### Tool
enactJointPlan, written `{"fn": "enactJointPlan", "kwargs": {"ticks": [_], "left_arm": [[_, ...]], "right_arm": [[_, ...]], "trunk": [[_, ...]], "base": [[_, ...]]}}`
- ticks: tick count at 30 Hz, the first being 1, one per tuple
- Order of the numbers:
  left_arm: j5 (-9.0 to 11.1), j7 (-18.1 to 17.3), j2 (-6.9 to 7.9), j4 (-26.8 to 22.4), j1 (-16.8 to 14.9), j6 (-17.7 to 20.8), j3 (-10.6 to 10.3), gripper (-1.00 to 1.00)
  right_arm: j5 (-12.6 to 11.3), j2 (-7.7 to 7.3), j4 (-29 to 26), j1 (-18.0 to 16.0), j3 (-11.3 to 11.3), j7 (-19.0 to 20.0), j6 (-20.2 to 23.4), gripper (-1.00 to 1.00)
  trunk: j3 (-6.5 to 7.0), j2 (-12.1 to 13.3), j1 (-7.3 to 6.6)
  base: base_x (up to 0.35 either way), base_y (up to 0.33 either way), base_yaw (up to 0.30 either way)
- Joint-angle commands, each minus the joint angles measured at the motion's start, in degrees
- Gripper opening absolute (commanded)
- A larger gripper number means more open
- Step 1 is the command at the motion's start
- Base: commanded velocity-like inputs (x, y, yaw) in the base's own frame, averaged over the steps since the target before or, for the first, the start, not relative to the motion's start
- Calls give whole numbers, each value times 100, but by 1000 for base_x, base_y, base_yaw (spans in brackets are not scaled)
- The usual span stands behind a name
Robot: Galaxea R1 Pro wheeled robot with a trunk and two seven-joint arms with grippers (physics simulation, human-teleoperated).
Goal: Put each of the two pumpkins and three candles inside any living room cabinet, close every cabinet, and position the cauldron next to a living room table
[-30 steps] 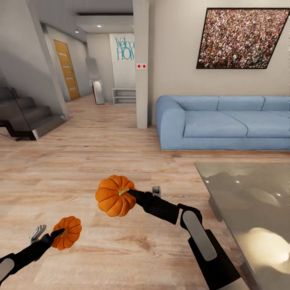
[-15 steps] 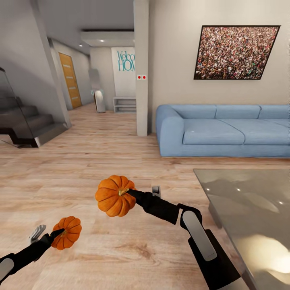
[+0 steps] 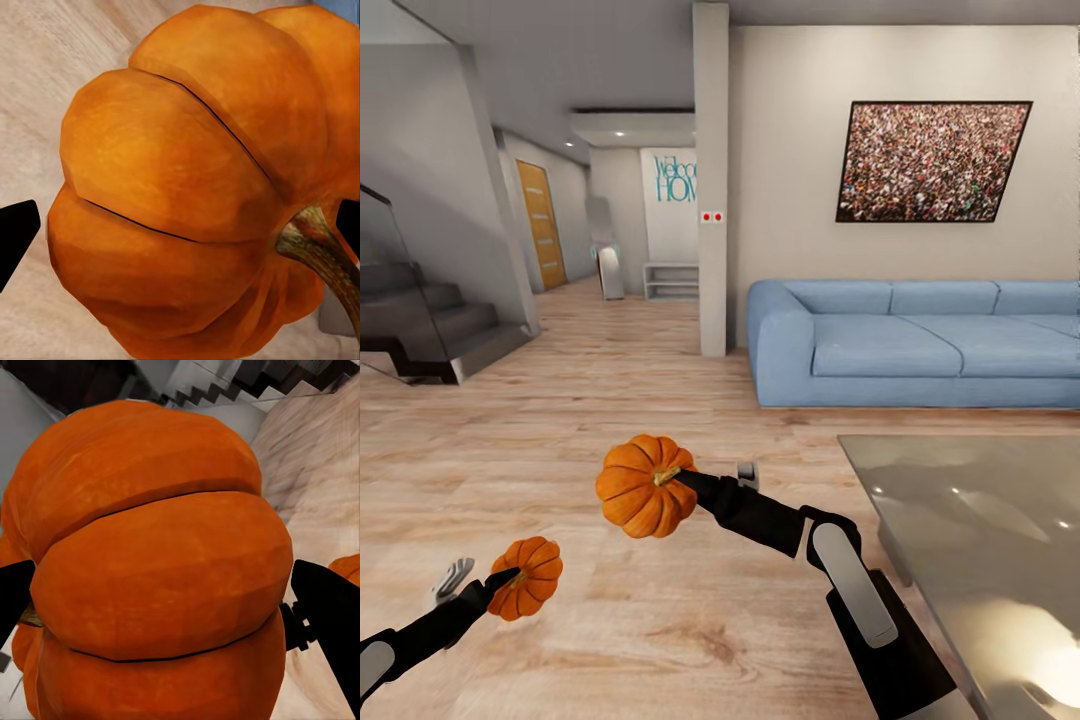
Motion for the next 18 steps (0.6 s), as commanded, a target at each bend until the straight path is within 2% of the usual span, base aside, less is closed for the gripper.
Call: {"fn": "enactJointPlan", "kwargs": {"ticks": [1,4,10,18], "left_arm": [[53,-4,6,2,-4,21,-29,-100],[52,-4,6,4,-4,21,-29,-100],[52,-4,6,3,-4,21,-29,-100],[54,-4,6,4,-4,21,-29,-100]], "right_arm": [[13,5,1,-3,-6,12,21,-100],[34,7,6,-3,-5,10,21,-100],[304,12,27,-3,-9,37,21,-100],[338,16,36,-3,-9,45,21,-100]], "trunk": [[17,-1,-4],[83,3,-11],[216,11,-27],[394,22,-47]], "base": [[0,0,0],[0,0,0],[0,0,0],[0,0,0]]}}
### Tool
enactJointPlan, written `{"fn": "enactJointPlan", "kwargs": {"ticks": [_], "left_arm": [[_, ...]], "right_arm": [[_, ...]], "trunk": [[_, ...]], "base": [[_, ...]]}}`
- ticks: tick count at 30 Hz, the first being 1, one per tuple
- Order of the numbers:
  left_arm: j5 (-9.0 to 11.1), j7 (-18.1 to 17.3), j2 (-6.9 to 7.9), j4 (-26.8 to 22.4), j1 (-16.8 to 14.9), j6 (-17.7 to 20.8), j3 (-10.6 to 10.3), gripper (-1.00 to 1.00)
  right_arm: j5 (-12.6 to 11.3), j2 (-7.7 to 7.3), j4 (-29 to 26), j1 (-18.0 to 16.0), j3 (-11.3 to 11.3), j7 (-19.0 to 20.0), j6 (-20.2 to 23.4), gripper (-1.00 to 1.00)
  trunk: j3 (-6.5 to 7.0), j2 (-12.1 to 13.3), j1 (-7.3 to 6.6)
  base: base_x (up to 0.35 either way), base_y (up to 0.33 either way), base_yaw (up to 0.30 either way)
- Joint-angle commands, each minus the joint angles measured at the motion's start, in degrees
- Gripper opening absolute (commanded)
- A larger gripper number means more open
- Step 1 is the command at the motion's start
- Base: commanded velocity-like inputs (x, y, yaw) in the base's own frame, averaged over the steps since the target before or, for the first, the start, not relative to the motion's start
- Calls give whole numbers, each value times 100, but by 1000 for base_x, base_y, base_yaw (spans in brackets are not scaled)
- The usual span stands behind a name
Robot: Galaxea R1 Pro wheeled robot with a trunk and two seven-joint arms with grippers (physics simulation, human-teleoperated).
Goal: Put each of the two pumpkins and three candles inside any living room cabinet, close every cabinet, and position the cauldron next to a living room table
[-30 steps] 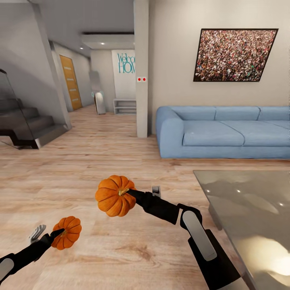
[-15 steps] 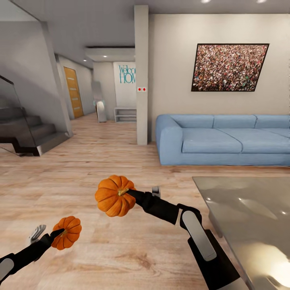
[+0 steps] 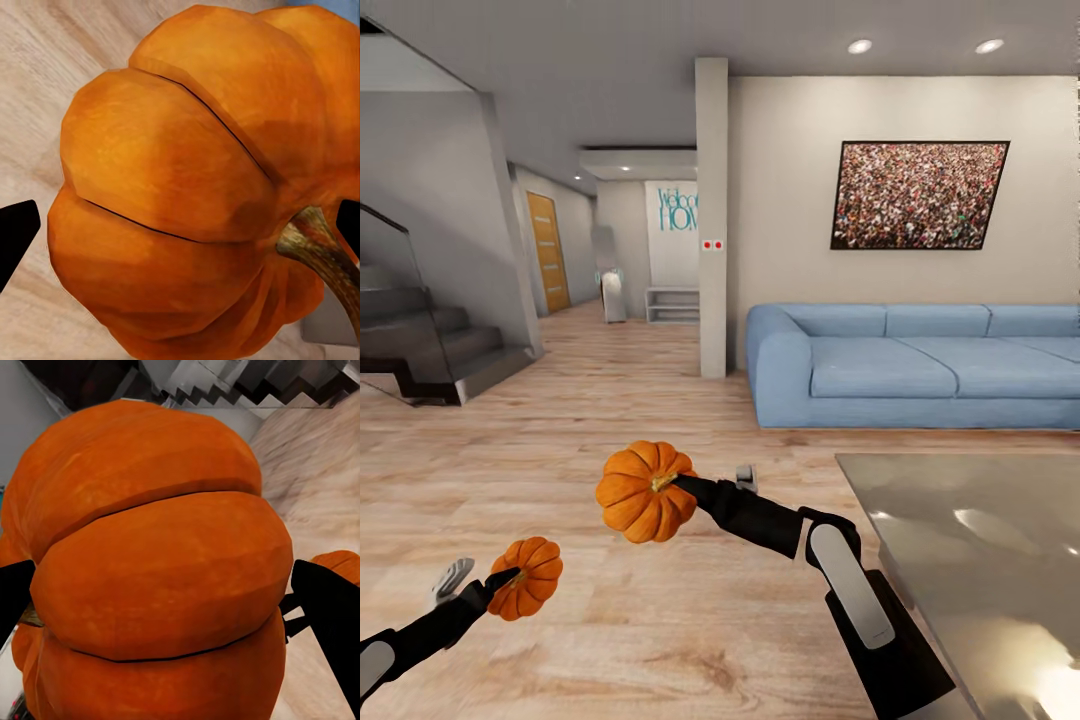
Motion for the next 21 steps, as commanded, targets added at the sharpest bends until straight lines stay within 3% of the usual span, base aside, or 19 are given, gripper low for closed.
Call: {"fn": "enactJointPlan", "kwargs": {"ticks": [1,21], "left_arm": [[51,-4,6,3,-4,21,-29,-100],[58,-4,14,0,-4,21,-29,-100]], "right_arm": [[15,2,0,-3,-6,13,21,-100],[28,-34,-7,-3,-6,4,21,-100]], "trunk": [[17,-1,-4],[460,26,-55]], "base": [[0,0,0],[0,0,0]]}}
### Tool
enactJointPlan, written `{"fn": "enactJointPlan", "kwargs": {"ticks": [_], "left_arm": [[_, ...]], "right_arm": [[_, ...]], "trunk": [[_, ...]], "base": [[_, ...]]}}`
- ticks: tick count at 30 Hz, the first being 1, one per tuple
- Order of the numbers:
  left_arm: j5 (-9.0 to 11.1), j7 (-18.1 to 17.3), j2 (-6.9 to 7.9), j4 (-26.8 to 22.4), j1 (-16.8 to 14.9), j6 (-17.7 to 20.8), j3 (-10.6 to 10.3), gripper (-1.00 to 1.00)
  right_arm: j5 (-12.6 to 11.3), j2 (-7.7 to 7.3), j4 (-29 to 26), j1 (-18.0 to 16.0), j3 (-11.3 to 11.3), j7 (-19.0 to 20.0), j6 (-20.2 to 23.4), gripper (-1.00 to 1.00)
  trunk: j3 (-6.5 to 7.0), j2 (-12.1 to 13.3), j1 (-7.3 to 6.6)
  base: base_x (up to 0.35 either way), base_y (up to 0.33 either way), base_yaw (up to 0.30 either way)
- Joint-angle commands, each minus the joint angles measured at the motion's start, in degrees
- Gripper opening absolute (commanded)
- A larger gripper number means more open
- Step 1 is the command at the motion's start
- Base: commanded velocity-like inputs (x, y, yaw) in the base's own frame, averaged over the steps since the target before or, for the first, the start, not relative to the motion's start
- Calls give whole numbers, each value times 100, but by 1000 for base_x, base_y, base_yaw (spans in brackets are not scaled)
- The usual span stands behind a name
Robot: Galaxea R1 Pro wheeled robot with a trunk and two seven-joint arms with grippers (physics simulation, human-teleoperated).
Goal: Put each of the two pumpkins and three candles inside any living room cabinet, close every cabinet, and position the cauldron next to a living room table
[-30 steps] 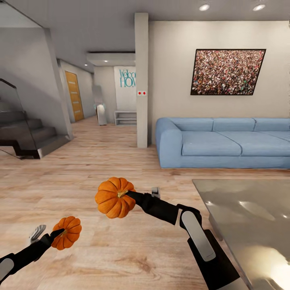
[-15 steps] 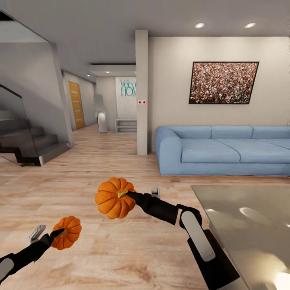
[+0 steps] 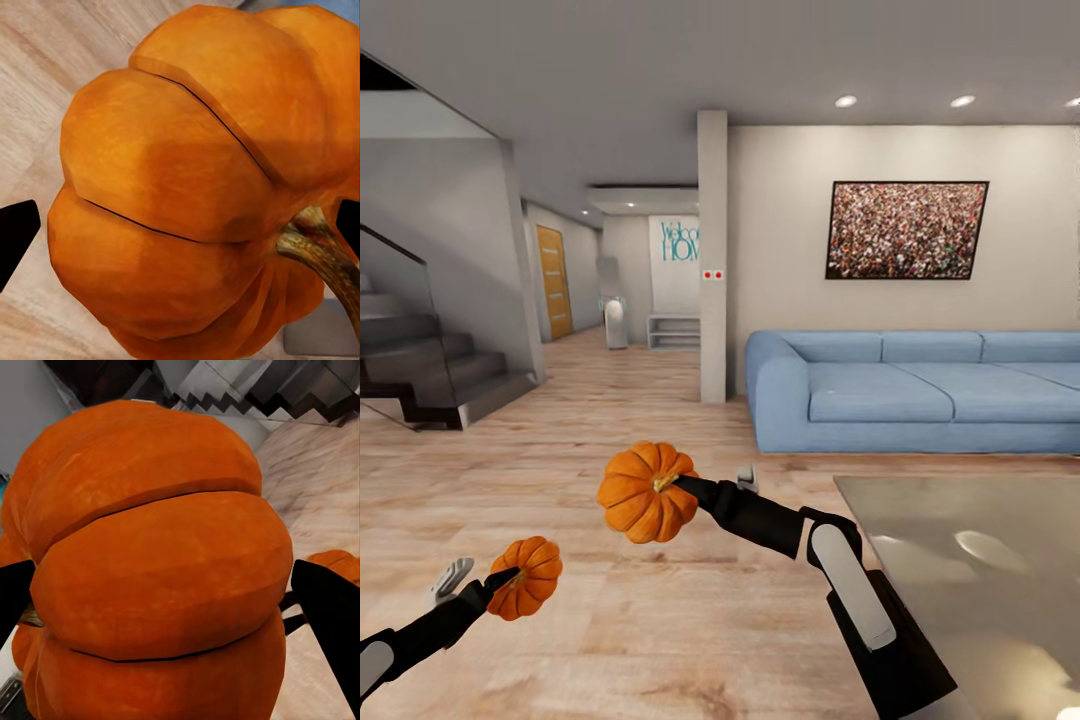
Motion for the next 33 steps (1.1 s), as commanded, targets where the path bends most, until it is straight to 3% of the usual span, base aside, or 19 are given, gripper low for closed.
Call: {"fn": "enactJointPlan", "kwargs": {"ticks": [1,33], "left_arm": [[52,-4,7,3,-4,21,-29,-100],[46,-4,-1,2,-4,109,-29,-100]], "right_arm": [[16,0,0,-4,-6,8,21,-100],[19,28,8,-4,-6,-26,21,-100]], "trunk": [[16,-1,-4],[721,80,-106]], "base": [[0,0,0],[0,0,0]]}}
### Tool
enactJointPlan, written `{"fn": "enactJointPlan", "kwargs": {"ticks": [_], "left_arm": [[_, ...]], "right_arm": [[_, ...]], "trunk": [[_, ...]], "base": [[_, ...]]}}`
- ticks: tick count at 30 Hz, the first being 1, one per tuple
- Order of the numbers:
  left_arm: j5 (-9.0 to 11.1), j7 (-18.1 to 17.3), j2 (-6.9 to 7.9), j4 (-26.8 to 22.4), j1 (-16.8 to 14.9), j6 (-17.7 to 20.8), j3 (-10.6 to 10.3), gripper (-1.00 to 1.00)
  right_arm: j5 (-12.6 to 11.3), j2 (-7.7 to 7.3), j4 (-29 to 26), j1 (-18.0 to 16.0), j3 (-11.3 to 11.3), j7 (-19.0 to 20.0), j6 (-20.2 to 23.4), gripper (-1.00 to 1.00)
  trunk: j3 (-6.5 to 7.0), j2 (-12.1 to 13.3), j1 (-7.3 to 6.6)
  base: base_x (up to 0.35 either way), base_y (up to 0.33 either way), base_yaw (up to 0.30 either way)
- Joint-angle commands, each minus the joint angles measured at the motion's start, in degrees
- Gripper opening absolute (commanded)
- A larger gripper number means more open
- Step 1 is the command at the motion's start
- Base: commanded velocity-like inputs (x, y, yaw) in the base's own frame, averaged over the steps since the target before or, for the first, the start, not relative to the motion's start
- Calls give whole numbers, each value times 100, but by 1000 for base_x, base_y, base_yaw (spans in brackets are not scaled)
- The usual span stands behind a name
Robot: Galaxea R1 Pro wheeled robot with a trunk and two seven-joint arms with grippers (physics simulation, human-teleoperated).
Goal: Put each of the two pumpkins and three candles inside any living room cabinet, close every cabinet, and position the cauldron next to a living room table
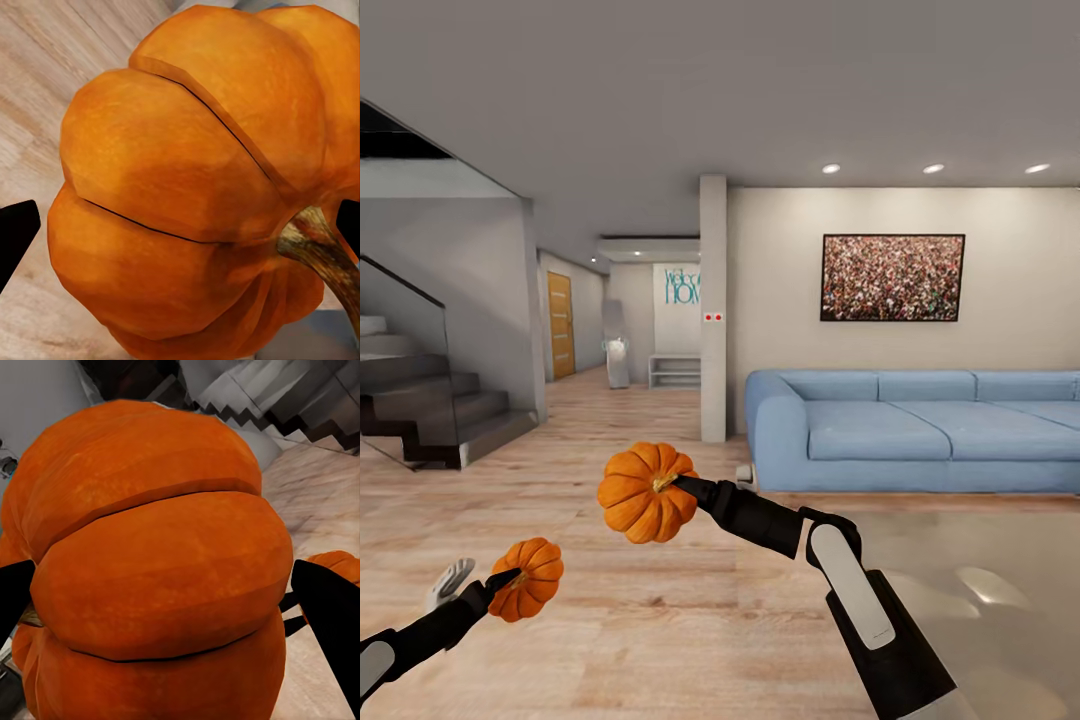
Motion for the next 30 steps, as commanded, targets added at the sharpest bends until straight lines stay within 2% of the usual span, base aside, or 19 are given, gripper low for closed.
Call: {"fn": "enactJointPlan", "kwargs": {"ticks": [1,18,30], "left_arm": [[52,-4,6,3,-4,20,-29,-100],[53,-4,14,3,-4,20,-29,-100],[54,-4,15,4,-4,20,-29,-100]], "right_arm": [[19,3,1,-4,-4,14,22,-100],[12,-37,0,-4,-5,45,22,-100],[3,-39,-1,-4,-11,63,22,-100]], "trunk": [[11,38,-24],[310,719,-397],[453,1201,-661]], "base": [[0,0,0],[0,0,0],[0,0,0]]}}
